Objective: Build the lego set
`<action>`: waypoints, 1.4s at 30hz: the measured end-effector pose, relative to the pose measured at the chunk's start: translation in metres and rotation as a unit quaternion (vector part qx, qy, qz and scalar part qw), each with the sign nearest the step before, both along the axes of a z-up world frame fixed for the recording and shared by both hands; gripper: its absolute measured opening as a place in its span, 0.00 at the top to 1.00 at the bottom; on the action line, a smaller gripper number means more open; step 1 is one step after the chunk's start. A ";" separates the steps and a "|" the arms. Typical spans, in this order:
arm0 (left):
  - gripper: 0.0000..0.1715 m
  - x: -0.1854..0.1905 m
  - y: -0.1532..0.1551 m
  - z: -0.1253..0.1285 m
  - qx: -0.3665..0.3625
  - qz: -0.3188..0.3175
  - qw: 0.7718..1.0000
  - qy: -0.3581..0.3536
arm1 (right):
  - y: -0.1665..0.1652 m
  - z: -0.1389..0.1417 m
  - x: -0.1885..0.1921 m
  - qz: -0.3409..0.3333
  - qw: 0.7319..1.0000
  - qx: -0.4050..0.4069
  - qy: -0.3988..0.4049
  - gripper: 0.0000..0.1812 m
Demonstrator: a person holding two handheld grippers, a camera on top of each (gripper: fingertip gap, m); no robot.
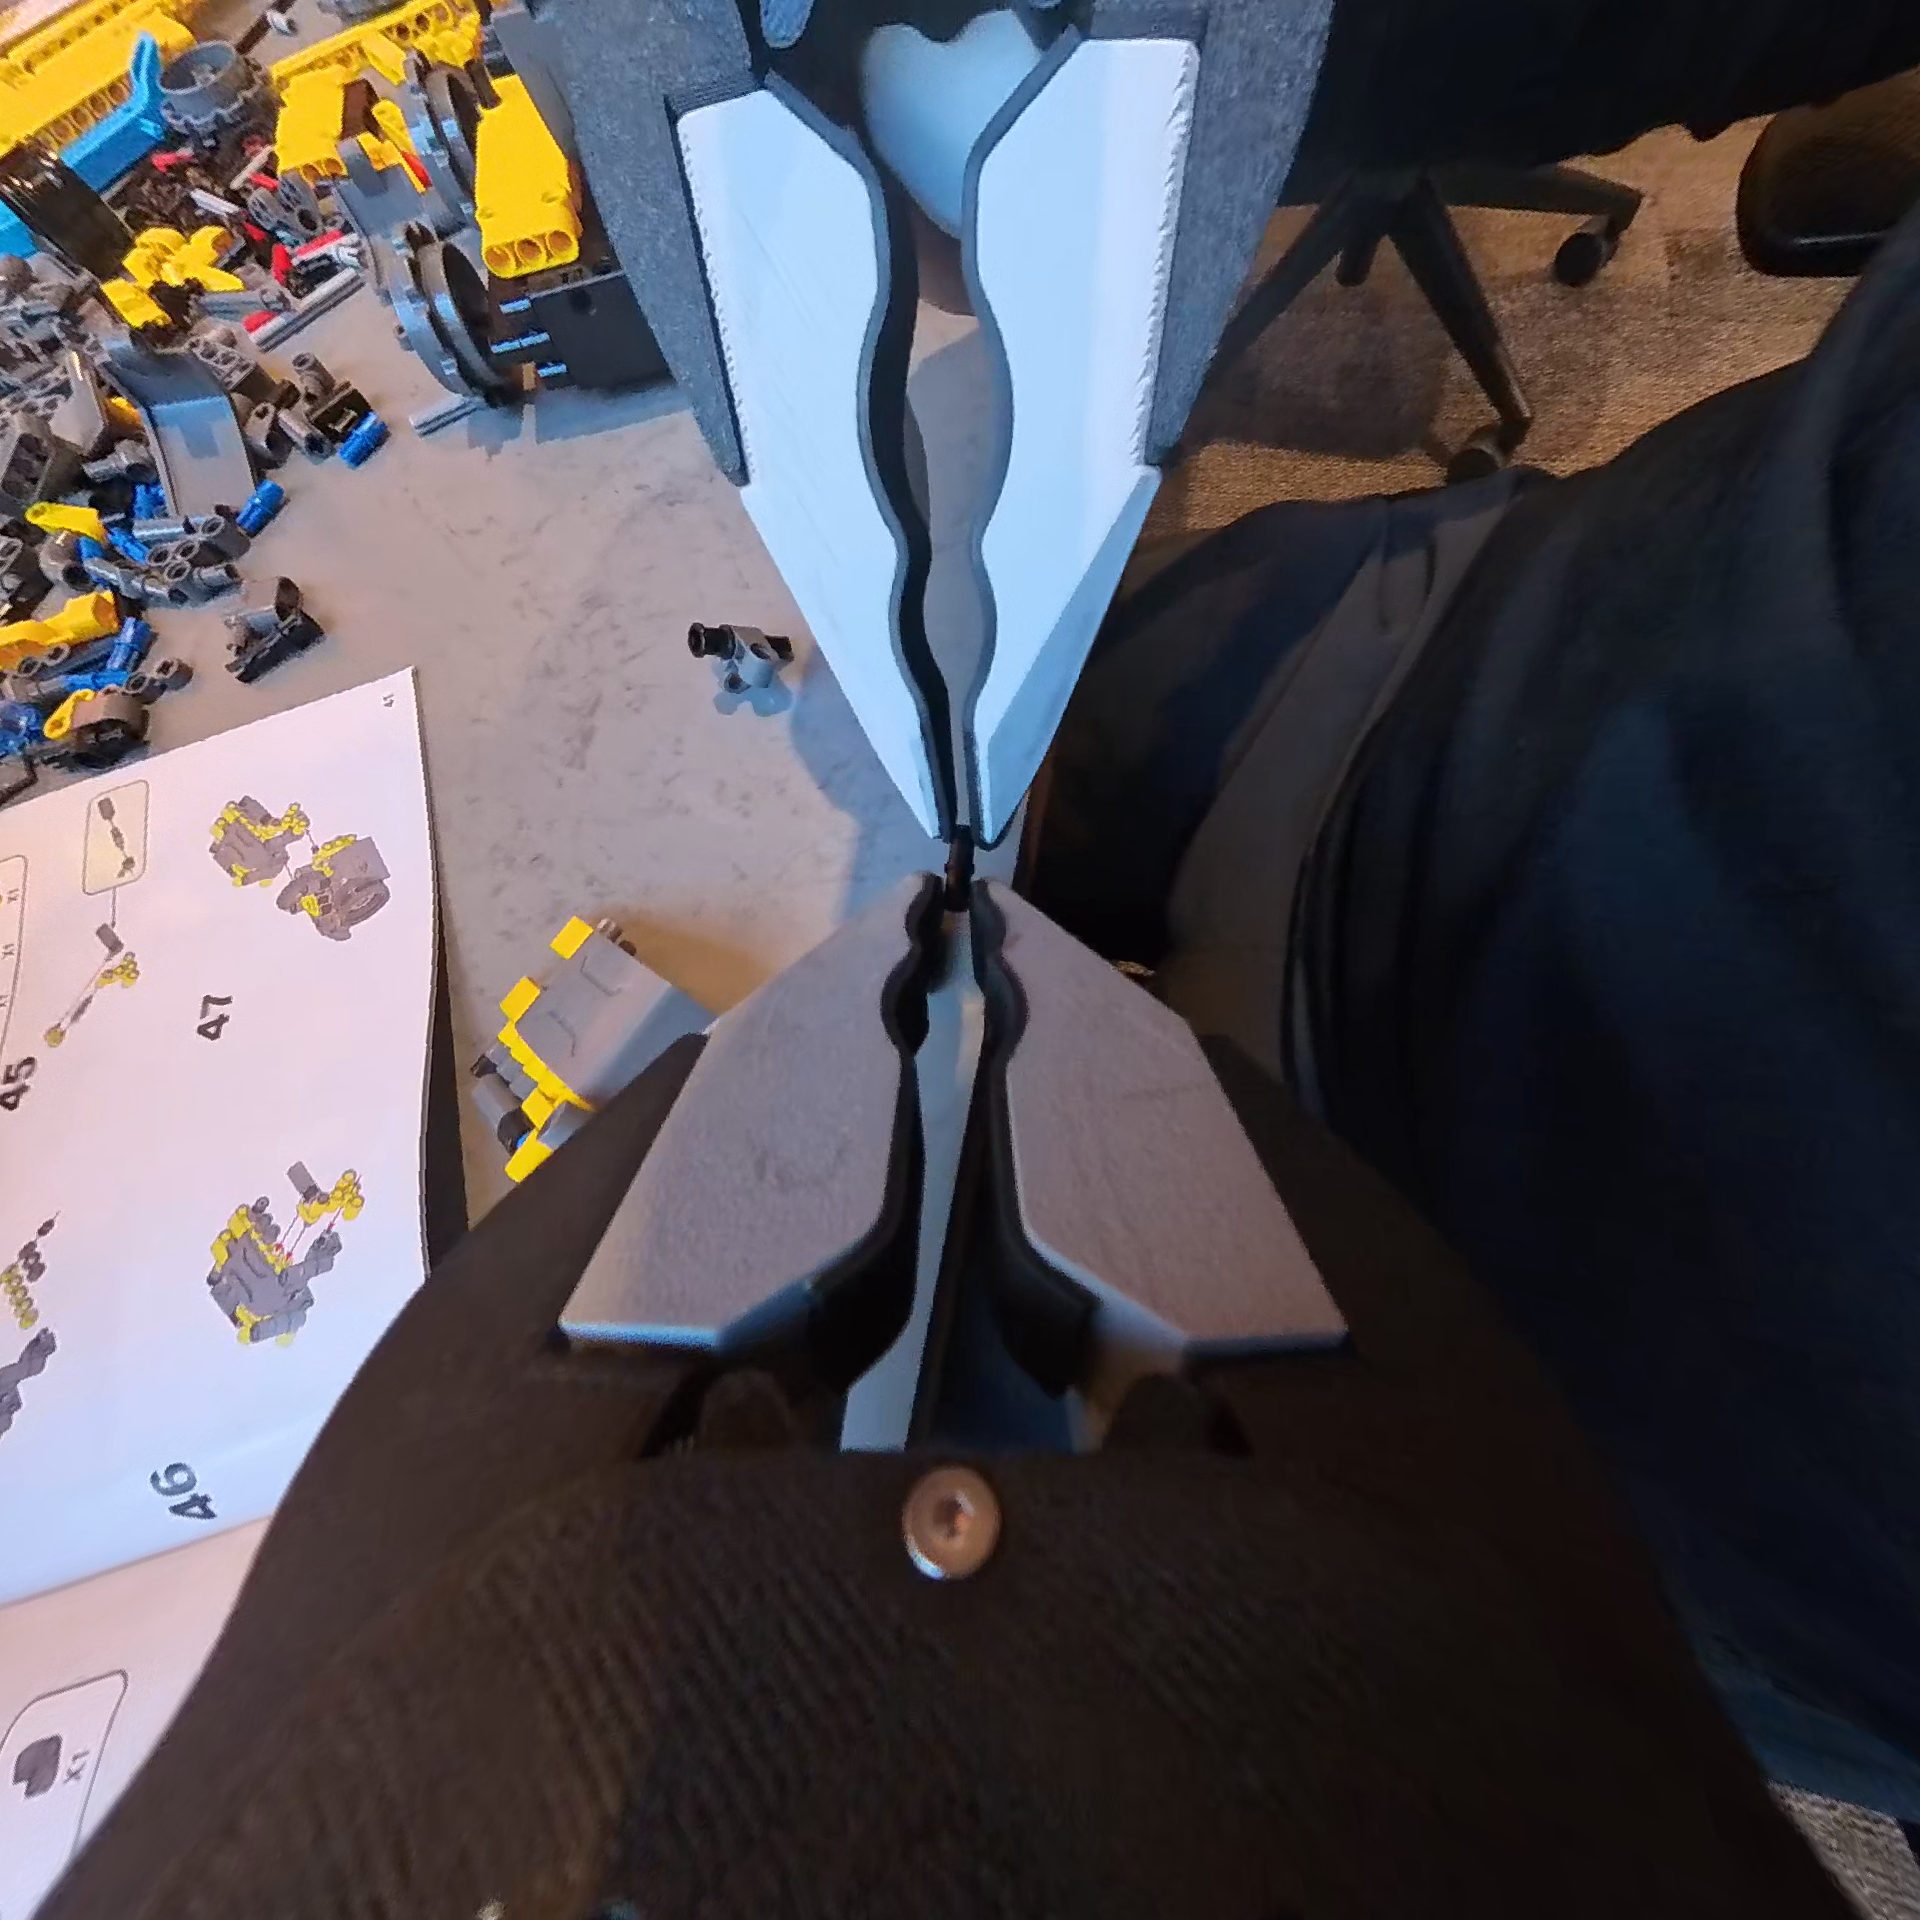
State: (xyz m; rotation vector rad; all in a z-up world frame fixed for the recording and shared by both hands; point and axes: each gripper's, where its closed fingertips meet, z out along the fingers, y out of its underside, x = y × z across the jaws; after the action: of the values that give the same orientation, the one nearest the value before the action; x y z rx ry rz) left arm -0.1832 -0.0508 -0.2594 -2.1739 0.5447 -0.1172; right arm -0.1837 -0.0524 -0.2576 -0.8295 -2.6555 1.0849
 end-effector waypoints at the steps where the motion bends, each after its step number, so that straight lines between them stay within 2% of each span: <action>1: 0.98 0.000 0.000 0.000 0.000 -0.002 1.000 0.002 | 0.000 0.000 0.000 0.000 1.000 -0.001 0.000 0.98; 5: 0.98 -0.002 0.000 0.001 0.005 0.002 1.000 0.019 | 0.001 0.002 -0.001 -0.005 1.000 -0.009 0.004 0.98; 12: 0.99 0.001 0.001 0.008 0.020 -0.005 1.000 0.008 | -0.001 0.005 0.000 -0.005 0.999 -0.031 0.015 0.97; 21: 0.98 0.005 0.002 0.003 0.019 -0.014 0.999 0.031 | -0.001 0.001 0.003 0.004 1.000 -0.015 0.024 0.98; 26: 0.98 0.001 0.001 0.006 0.014 0.001 1.000 -0.009 | -0.002 0.003 0.000 -0.004 0.999 -0.014 0.043 0.98; 29: 0.96 -0.009 -0.002 0.010 0.016 0.014 1.000 0.007 | 0.001 0.000 -0.003 -0.018 0.999 -0.016 0.032 0.98; 37: 0.93 -0.014 -0.005 -0.010 -0.028 0.020 0.999 0.017 | 0.005 -0.010 -0.002 -0.029 0.999 -0.003 0.013 0.98; 42: 0.96 -0.013 -0.004 -0.013 -0.032 0.018 0.999 0.014 | 0.007 -0.013 -0.005 -0.032 0.999 0.008 0.011 0.98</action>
State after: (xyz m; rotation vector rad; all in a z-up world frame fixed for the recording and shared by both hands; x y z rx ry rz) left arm -0.1959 -0.0550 -0.2725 -2.2500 0.5234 -0.0868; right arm -0.1888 -0.0454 -0.2707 -0.8870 -2.5976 1.0490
